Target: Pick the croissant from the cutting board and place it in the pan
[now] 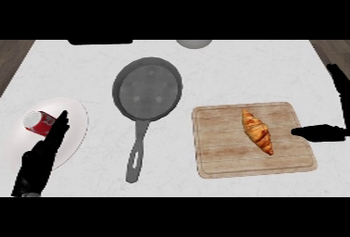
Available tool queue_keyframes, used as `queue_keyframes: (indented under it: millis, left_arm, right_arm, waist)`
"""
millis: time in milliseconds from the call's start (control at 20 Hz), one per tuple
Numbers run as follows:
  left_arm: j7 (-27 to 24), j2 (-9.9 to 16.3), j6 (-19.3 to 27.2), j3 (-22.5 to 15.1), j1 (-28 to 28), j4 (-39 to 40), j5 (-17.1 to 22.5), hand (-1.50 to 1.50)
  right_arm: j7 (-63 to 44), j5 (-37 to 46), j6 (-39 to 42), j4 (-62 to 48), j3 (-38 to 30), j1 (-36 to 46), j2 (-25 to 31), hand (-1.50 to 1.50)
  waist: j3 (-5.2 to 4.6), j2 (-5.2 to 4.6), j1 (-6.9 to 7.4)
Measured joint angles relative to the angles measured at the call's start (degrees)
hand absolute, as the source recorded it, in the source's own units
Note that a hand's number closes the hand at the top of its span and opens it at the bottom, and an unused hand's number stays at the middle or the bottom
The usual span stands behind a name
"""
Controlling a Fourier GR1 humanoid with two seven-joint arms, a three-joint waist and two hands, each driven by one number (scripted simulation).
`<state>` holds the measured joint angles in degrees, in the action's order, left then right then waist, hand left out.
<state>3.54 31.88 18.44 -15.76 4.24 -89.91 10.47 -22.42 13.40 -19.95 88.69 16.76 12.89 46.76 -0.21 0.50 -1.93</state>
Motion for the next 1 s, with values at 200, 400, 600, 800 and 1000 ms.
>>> queue_keyframes:
  millis: [200, 400, 600, 800, 1000]
  left_arm:
    - [0.7, -1.3, 0.0, -1.3, -0.6, 0.2, -1.4, 0.00]
    - [1.4, -2.2, -0.2, -1.7, -1.8, 0.4, -2.5, 0.00]
    - [2.8, -2.8, -0.7, -1.5, -3.2, 0.4, -3.4, 0.00]
    - [4.2, -2.8, -1.0, -1.2, -2.4, -2.1, -4.5, 0.00]
    - [4.3, -3.6, -1.9, -0.3, -3.1, -1.3, -4.8, 0.00]
  right_arm:
    - [-8.6, 1.9, 7.9, 5.6, 2.8, 1.3, 3.9, -1.50]
    - [-16.5, 1.7, 16.4, 9.1, 6.3, 5.1, 3.3, -1.50]
    - [-24.2, 1.4, 24.1, 9.9, 8.9, 10.6, -0.2, -1.50]
    - [-31.2, 2.7, 29.3, 7.9, 10.8, 15.6, -5.2, -1.50]
    - [-33.4, 2.8, 33.2, 3.0, 11.5, 19.0, -9.6, -1.50]
  waist:
    - [0.05, -0.19, 0.99]
    - [0.08, -0.38, 1.96]
    - [0.12, -0.49, 2.45]
    - [0.15, -0.49, 2.77]
    - [0.16, -0.56, 2.72]
